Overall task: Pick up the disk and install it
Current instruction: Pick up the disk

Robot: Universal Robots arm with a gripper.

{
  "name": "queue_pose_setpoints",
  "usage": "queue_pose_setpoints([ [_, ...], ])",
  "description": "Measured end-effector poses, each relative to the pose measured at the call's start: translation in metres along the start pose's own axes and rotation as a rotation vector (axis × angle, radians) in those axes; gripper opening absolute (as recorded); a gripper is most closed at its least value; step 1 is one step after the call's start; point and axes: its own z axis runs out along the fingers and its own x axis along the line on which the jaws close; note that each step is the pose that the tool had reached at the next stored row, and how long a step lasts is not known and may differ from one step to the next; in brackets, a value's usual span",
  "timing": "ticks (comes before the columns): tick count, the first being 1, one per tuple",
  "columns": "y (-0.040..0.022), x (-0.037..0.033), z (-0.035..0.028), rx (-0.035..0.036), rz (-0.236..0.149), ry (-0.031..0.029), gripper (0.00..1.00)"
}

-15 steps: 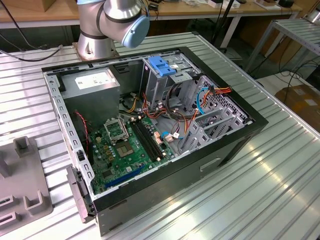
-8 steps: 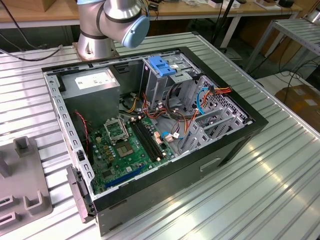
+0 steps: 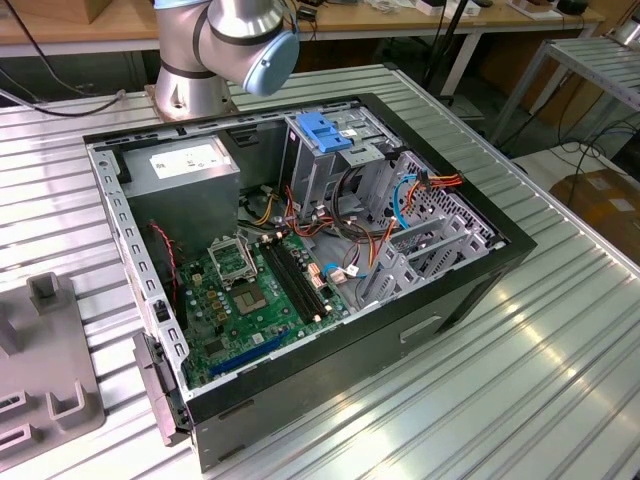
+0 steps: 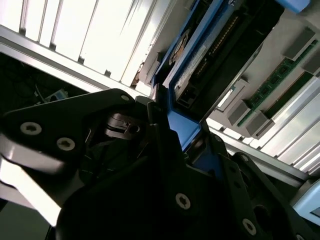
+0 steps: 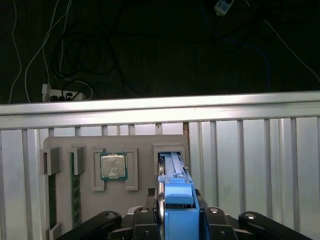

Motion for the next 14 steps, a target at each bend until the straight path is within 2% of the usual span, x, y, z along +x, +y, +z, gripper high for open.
queue_pose_setpoints([
  [11,0.0003,0.0000,-0.0256,-0.0001,0.000,0.0001,0.37],
  [14,0.0005,0.0000,-0.0357,-0.0001,0.000,0.0001,0.37],
])
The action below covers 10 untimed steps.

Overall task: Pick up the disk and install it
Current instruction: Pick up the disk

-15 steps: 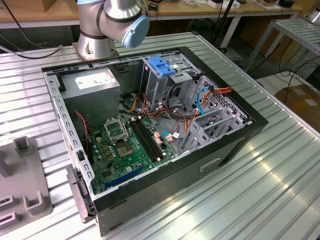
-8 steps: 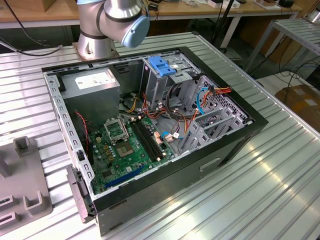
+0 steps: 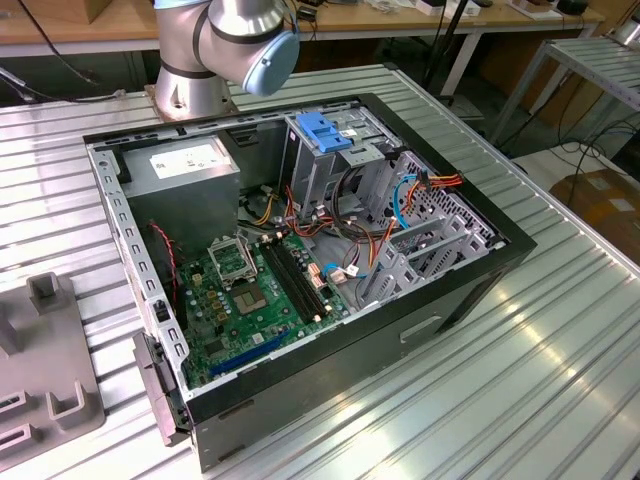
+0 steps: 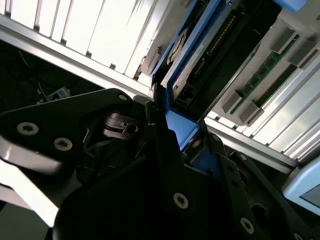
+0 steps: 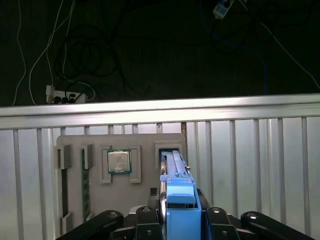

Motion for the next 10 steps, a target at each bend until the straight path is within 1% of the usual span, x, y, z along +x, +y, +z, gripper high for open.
queue_pose_setpoints([
  [6,0.0002,0.0000,-0.0136,-0.0001,0.000,0.0000,0.37],
  [10,0.0003,0.0000,-0.0210,-0.0001,0.000,0.0000,0.37],
])
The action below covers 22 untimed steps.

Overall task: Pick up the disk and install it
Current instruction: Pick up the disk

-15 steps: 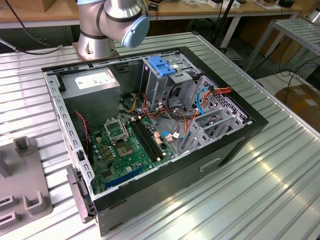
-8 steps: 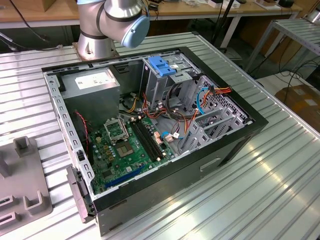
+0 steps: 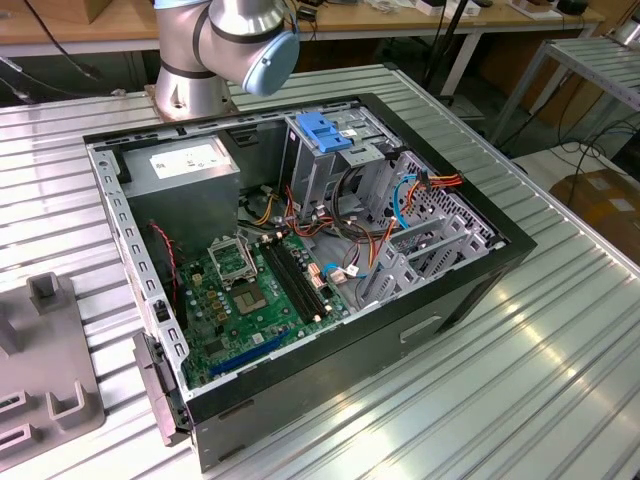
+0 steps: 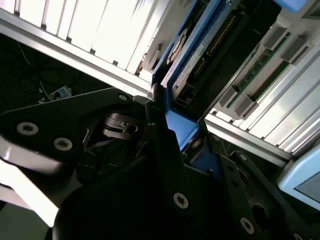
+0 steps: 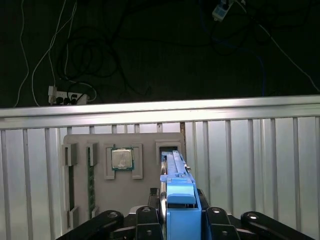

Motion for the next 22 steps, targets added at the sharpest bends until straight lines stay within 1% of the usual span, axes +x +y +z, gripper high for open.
queue_pose_setpoints([
  [1,0.0001,0.0000,-0.0016,0.0000,0.000,0.0000,0.37],
  [3,0.0001,0.0000,-0.0072,0.0002,0.000,-0.0001,0.37],
  [7,0.0002,0.0000,-0.0150,0.0001,0.000,0.0000,0.37],
  [9,0.0003,0.0000,-0.0205,0.0000,0.000,0.0000,0.37],
  [13,0.0004,0.0000,-0.0292,0.0001,0.000,0.0000,0.37],
  [16,0.0005,0.0000,-0.0346,0.0001,0.000,0.0000,0.37],
  [19,0.0006,0.0000,-0.0435,0.0001,0.000,0.0000,0.37],
  [22,0.0007,0.0000,-0.0502,0.0000,0.000,0.0000,0.37],
])
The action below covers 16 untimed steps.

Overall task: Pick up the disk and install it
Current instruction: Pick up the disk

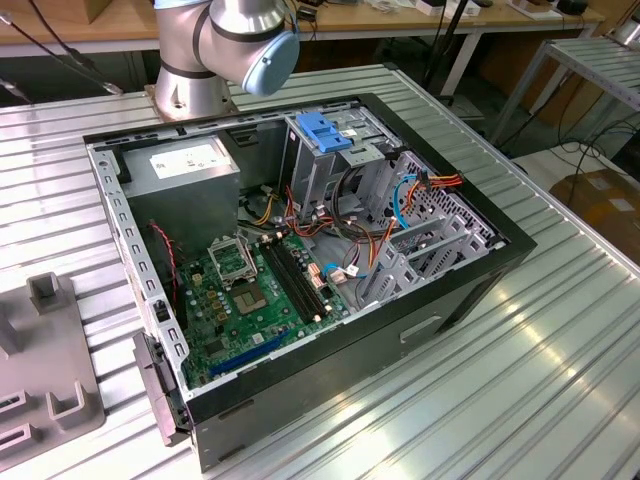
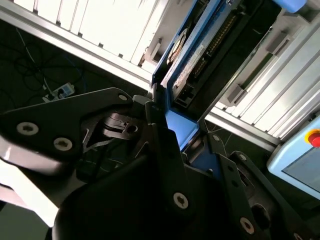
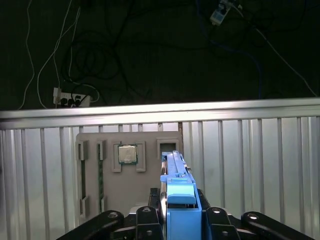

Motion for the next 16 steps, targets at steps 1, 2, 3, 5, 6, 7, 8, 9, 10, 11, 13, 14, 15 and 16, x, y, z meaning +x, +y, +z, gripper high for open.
queue_pose_setpoints([
  [1,0.0000,0.0000,-0.0025,0.0001,0.000,0.0000,0.37],
  [2,0.0001,0.0000,-0.0051,0.0001,0.000,0.0000,0.37],
  [3,0.0001,0.0000,-0.0090,0.0001,0.000,0.0000,0.37],
  [5,0.0002,0.0000,-0.0158,0.0000,0.000,0.0000,0.37],
  [6,0.0002,0.0000,-0.0173,0.0001,0.000,0.0000,0.37],
  [7,0.0002,0.0000,-0.0192,0.0002,0.000,0.0000,0.37],
  [8,0.0003,0.0000,-0.0209,0.0002,0.000,0.0000,0.37],
  [9,0.0003,0.0000,-0.0229,0.0001,0.000,0.0000,0.37],
  [10,0.0003,0.0000,-0.0250,0.0000,0.000,0.0001,0.37],
  [11,0.0003,0.0000,-0.0267,-0.0001,0.000,0.0001,0.37],
  [13,0.0005,0.0000,-0.0326,0.0002,0.000,-0.0001,0.37],
  [14,0.0004,0.0000,-0.0342,0.0001,0.000,0.0000,0.37],
  [15,0.0005,0.0000,-0.0372,0.0000,0.000,0.0000,0.37],
  [16,0.0005,0.0000,-0.0400,0.0000,0.000,0.0000,0.37],
])
